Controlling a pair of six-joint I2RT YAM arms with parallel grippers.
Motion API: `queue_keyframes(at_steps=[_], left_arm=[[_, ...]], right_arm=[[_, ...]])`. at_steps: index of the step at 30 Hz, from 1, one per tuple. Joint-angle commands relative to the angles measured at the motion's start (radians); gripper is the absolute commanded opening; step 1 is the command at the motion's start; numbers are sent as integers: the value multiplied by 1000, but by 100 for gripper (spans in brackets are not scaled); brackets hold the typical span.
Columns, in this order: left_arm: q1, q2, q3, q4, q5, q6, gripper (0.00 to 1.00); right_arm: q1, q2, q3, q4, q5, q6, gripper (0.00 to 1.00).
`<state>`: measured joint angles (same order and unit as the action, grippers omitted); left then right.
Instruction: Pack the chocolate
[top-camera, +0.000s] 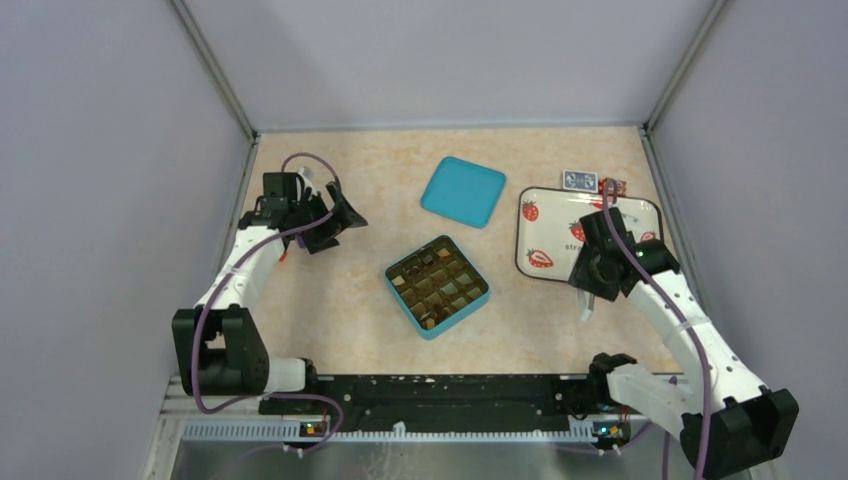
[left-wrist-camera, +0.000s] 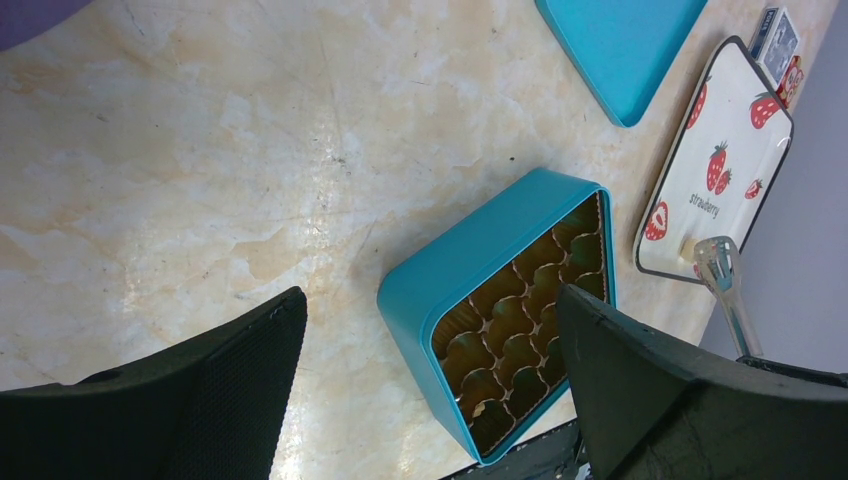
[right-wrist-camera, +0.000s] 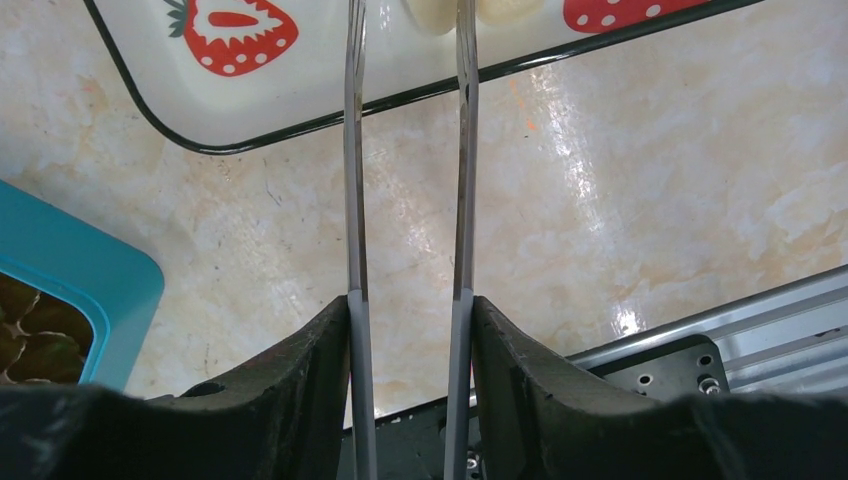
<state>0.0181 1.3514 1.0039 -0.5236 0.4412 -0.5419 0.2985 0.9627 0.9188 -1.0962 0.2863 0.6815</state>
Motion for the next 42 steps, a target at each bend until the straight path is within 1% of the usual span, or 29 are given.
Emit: queue_keyframes(at_steps=[1, 12, 21, 27, 32, 42], left_arm=[[5, 16, 1, 34, 5, 20, 98], [5, 33, 4, 41, 10, 19, 98], [5, 42, 7, 45, 10, 19, 98], [5, 46, 7, 49, 14, 16, 98], [5, 48, 6, 50, 13, 19, 98], [5, 48, 9, 48, 13, 19, 98]], right_arm=[[-18, 14, 1, 29, 14, -3, 44], [-19, 33, 7, 25, 43, 10, 45], [-20, 12, 25, -9, 63, 19, 45], [-19, 4, -11, -1, 17, 28, 44], [-20, -2, -42, 39, -39, 27, 44], [-19, 33, -37, 71, -28, 13, 43]])
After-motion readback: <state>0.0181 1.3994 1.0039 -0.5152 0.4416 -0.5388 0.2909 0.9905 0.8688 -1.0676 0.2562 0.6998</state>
